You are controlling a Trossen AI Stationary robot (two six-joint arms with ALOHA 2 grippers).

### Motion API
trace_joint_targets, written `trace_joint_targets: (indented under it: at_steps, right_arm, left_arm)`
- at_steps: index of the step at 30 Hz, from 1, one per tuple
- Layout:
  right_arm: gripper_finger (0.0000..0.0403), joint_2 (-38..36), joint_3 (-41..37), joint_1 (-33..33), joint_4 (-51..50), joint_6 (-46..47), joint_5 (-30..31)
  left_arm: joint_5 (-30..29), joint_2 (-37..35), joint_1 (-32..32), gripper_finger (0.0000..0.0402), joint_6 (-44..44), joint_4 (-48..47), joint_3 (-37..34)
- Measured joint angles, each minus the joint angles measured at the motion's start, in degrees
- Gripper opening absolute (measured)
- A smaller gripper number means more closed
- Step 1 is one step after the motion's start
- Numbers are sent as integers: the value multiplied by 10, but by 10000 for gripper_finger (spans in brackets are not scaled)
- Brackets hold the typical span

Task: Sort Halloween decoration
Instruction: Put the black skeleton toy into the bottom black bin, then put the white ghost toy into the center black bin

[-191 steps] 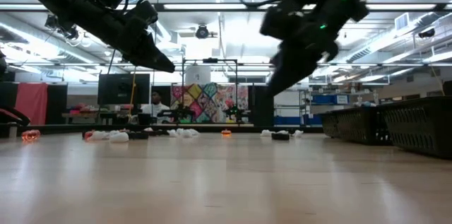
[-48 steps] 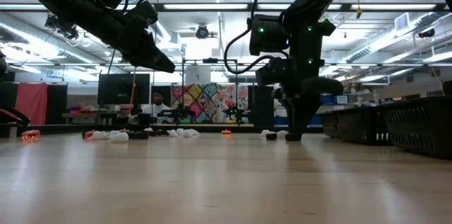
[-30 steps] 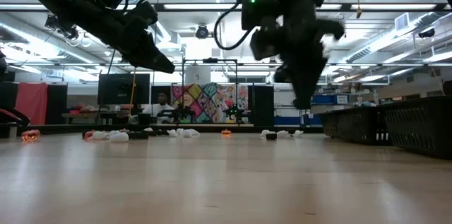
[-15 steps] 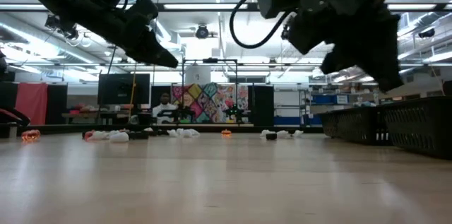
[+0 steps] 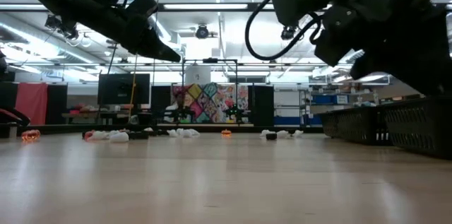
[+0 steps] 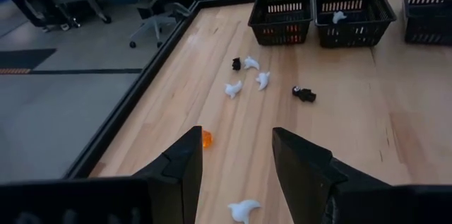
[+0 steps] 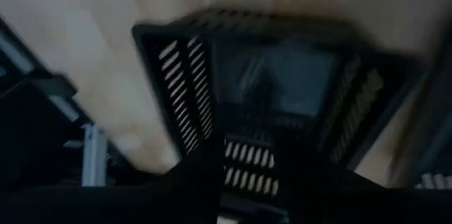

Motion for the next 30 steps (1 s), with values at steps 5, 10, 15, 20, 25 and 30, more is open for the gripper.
trace_joint_targets:
  at_steps: [5,10,15,20,25,30]
  right_arm:
    - [142,0,1,-1,-32,-5,-3]
    - [138,0,31,-17,-40,-20,102]
    - [128,0,67,-50,-29,-55,160]
    - [121,0,73,-88,62,-109,190]
    - [120,0,73,-116,118,-156,237]
    - [118,2,49,-142,217,-201,224]
  left_arm:
    - [0,0,0,157,1,0,0]
    - [0,0,0,157,-7,0,0]
    - [0,0,0,157,-49,-7,0]
    - [0,0,-1,157,-68,-54,0]
    - [0,0,-19,157,-80,-87,0]
    - [0,0,-29,157,-124,-127,0]
